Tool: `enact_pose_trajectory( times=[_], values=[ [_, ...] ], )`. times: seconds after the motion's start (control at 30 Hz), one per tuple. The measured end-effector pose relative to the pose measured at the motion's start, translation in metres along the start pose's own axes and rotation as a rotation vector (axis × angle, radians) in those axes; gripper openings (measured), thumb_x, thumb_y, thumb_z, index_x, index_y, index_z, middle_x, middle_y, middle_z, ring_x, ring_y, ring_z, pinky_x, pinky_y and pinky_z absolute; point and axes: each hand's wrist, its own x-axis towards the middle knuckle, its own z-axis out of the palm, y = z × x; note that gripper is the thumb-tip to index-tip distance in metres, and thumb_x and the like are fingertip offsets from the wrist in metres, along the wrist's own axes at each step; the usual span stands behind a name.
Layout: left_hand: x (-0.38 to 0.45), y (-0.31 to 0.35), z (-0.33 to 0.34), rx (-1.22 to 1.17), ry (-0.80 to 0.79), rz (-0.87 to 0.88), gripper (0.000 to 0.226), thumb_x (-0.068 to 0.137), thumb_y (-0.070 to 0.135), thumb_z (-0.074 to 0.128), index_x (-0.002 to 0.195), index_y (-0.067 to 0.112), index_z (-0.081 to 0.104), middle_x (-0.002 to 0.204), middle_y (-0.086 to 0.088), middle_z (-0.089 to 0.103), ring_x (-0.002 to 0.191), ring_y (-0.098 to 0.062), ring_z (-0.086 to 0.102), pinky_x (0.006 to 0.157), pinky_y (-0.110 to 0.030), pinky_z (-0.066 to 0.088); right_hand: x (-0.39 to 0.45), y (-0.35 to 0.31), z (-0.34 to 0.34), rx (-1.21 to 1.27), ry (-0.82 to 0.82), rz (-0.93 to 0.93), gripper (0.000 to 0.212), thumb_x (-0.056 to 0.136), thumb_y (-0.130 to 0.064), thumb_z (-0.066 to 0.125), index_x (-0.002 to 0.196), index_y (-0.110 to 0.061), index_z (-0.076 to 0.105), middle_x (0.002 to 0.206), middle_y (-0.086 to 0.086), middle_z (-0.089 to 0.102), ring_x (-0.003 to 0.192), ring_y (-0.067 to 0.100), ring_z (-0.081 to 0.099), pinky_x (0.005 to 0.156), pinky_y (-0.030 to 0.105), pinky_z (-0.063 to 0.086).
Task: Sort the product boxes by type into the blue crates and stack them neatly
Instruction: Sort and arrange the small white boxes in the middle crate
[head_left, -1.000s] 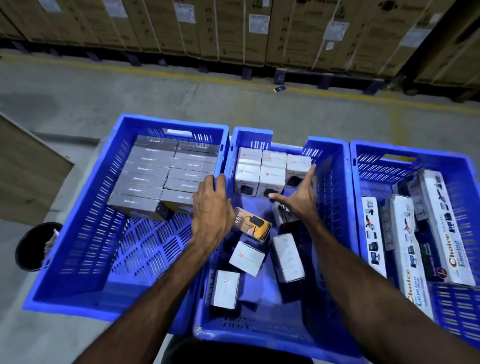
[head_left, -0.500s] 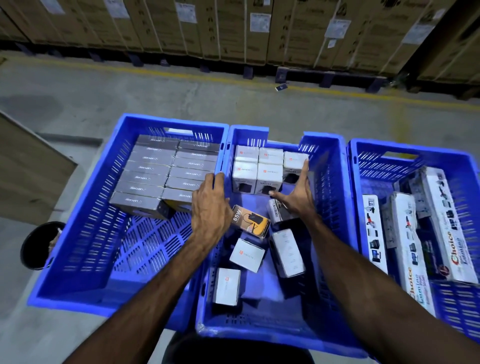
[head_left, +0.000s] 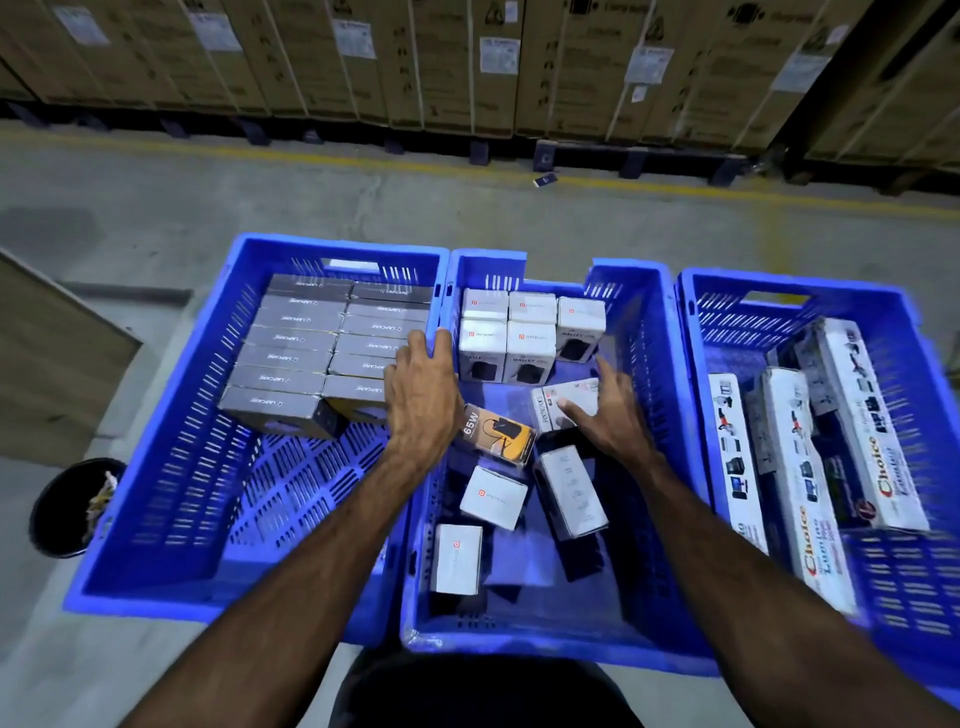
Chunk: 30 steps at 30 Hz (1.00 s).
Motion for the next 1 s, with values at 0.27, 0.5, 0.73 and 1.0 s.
enact_pose_trajectory(
  times=[0.27,0.5,0.73,1.0],
  values=[
    [0.001,-0.003,0.003,-0.053,0.007,0.012,0.053,0.095,0.02,0.07,0.141,0.012,0.044,0.126,-0.016,0.052,0.105,-0.028,0.059,0.088,-0.042,0.057,0.001,0.017,-0.002,-0.44,-0.167,-0.286,0.096,0.076,-0.023,0.084,0.159,-0.018,0.035,0.159,0.019,0.032,0.148,0.042,0.034,0.116,0.057,0.039],
    [-0.004,-0.005,-0.001,-0.049,0.04,0.027,0.054,0.093,0.022,0.067,0.143,0.013,0.048,0.126,-0.017,0.051,0.111,-0.03,0.052,0.089,-0.045,0.054,0.004,-0.005,-0.014,-0.7,-0.182,-0.374,0.074,0.083,-0.017,0.074,0.149,-0.021,0.042,0.138,0.011,0.045,0.128,0.039,0.046,0.102,0.056,0.048],
    [-0.014,-0.008,0.0,-0.256,0.15,0.119,0.054,0.08,0.017,0.076,0.132,0.02,0.063,0.129,-0.011,0.051,0.121,-0.028,0.05,0.102,-0.054,0.046,0.011,-0.014,-0.066,-0.186,-0.315,-0.276,0.091,0.071,-0.051,0.086,0.148,-0.028,0.045,0.132,0.01,0.046,0.122,0.033,0.048,0.108,0.046,0.041],
    [-0.014,0.023,-0.036,-1.131,-0.55,0.086,0.094,0.083,0.011,0.087,0.158,0.038,0.035,0.14,-0.002,0.057,0.121,-0.016,0.064,0.091,-0.026,0.059,-0.031,-0.051,-0.115,0.819,-0.772,-0.023,0.06,0.088,-0.031,0.079,0.141,-0.011,0.058,0.137,0.016,0.067,0.126,0.033,0.065,0.11,0.047,0.051]
  ],
)
